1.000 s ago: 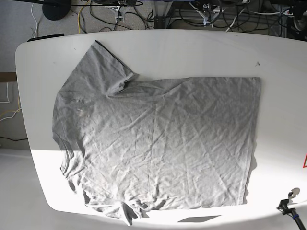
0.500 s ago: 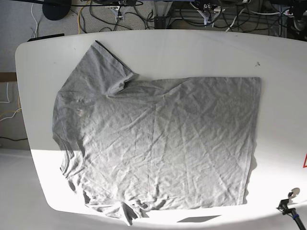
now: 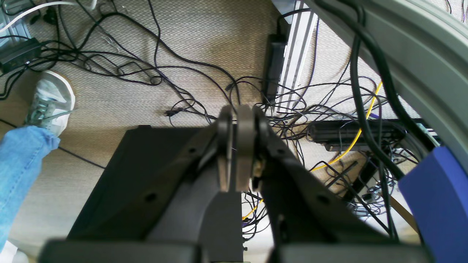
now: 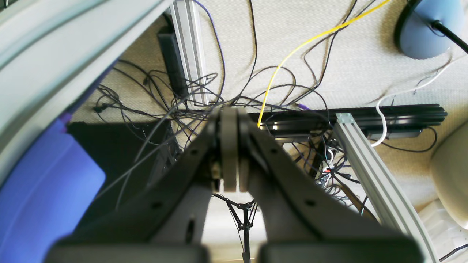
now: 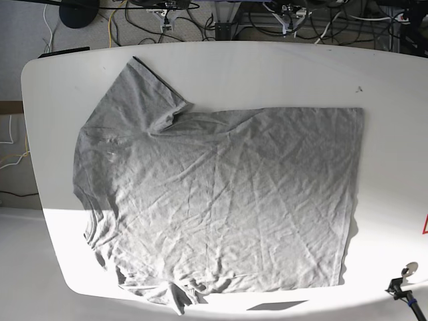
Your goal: Fold the T-shirt properly
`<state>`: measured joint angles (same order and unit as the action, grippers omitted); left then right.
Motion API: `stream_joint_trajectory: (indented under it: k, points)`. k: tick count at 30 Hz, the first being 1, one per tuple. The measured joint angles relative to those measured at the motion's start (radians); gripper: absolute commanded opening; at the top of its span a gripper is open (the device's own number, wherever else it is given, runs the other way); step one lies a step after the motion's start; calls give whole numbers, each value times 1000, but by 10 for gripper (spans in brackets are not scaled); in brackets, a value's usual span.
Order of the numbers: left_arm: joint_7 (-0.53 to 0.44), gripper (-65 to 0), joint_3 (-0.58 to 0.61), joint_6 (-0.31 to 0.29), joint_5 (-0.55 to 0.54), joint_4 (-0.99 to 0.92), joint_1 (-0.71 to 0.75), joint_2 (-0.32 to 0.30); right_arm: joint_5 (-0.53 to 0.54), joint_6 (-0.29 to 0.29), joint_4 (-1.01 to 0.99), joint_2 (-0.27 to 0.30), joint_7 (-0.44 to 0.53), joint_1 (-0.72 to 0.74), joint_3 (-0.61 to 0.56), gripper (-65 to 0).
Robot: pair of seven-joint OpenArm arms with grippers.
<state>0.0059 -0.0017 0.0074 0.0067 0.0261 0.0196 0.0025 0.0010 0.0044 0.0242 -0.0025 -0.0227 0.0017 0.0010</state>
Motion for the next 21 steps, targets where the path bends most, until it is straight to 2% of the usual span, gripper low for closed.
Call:
stream_joint_trajectory:
  k: [6,11,21]
  points:
    - [0,-638,0,0,0,0,0,0,0,0,8,0,0,0,0,-647]
    - [-4,-638,0,0,0,11,13,0,0,0,144,0,0,-65,0,-647]
    - [-1,-636,0,0,0,240,155,0,0,0,297,0,-4,-170,0,-647]
